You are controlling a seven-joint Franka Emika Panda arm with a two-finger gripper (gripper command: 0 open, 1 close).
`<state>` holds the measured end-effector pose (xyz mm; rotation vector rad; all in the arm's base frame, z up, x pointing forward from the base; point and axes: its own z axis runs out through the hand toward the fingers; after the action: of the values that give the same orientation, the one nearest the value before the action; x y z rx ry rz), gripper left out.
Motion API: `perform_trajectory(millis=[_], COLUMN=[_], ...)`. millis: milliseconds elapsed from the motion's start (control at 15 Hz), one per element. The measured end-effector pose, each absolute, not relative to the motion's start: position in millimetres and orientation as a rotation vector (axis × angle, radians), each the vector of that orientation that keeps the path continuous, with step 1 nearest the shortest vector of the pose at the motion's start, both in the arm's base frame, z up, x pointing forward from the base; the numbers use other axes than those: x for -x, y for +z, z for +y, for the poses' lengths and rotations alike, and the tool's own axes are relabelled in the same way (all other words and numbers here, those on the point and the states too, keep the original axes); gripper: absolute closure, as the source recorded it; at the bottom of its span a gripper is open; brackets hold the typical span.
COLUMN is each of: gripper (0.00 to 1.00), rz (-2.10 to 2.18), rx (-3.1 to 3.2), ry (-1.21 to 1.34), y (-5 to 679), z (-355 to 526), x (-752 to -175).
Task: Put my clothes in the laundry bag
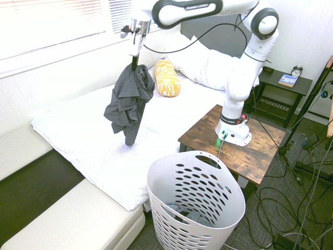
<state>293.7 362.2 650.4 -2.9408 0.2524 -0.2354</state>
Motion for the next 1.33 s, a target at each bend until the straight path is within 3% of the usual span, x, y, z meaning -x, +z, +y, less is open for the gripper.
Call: perform_trajectory(millis=[200, 400, 533, 733, 800, 1333], gripper=[1.0, 1.0, 1.0, 1.0, 0.0, 0.0], rz=[0.123, -0.031, -0.099, -0.126, -0.118, -0.079], rx=[2.95, 2.994, 3.042, 3.089, 3.111, 3.174], ry=[-0.233, -0.252, -0.196, -0.13, -0.104, -0.062], y=[723, 688, 635, 572, 554, 499], z=[370, 406, 427, 441, 441, 434], x=[-110, 69, 126, 153, 154, 145])
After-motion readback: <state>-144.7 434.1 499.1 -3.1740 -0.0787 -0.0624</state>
